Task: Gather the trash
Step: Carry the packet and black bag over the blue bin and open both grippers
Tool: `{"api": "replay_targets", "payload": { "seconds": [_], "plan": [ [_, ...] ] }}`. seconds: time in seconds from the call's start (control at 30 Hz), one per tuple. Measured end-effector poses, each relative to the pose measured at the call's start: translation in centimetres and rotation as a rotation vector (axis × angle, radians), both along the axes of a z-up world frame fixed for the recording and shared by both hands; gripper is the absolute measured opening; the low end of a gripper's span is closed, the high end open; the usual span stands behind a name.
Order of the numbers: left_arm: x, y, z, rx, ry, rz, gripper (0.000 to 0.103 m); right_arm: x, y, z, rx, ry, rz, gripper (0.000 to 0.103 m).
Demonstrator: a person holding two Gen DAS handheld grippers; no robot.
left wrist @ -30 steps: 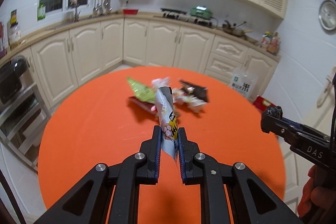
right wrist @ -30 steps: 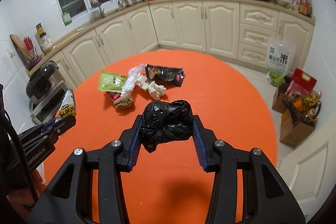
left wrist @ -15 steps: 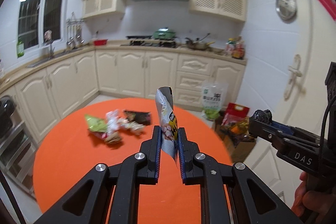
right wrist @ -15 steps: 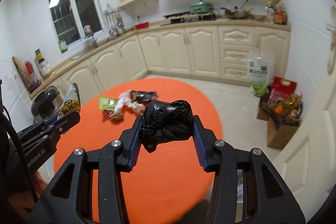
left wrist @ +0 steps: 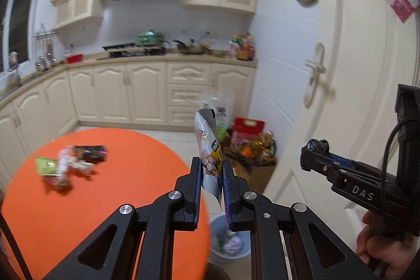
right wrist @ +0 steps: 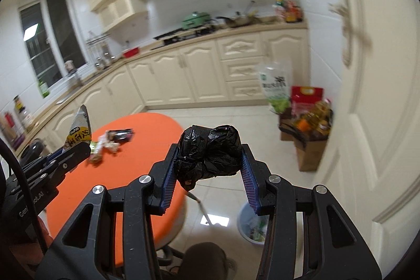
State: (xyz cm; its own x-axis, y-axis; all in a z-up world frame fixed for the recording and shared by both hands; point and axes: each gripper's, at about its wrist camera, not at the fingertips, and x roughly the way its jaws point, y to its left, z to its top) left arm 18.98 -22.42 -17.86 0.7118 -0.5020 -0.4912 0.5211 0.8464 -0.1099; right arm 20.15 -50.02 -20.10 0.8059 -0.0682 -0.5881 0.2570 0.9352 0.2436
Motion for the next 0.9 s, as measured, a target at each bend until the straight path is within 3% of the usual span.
{"api": "replay_targets", "payload": {
  "seconds": [0.27,0.53,0.7,0.77,0.9],
  "plan": [
    [4.0,-5.7,-3.6,0.082,0.118,-0.11,0.011,1.3,-6.9,-5.8,0.076,0.114,-0.094,0.042],
    [10.0,-12.1,-11.3,0.209,0.354,-0.177,0.011,4.4,-12.2,-15.6,0.213,0.278,-0.136,0.042],
    [13.6,-16.0,-14.1,0.266,0.438,-0.198,0.011,6.0,-14.7,-20.8,0.289,0.355,-0.151,0.042],
    [17.0,-18.5,-14.1,0.292,0.464,-0.206,0.011,6.3,-15.0,-22.1,0.309,0.371,-0.152,0.042],
    [19.0,-20.9,-15.0,0.325,0.493,-0.207,0.013,6.9,-15.8,-24.3,0.342,0.394,-0.155,0.043]
  ]
}}
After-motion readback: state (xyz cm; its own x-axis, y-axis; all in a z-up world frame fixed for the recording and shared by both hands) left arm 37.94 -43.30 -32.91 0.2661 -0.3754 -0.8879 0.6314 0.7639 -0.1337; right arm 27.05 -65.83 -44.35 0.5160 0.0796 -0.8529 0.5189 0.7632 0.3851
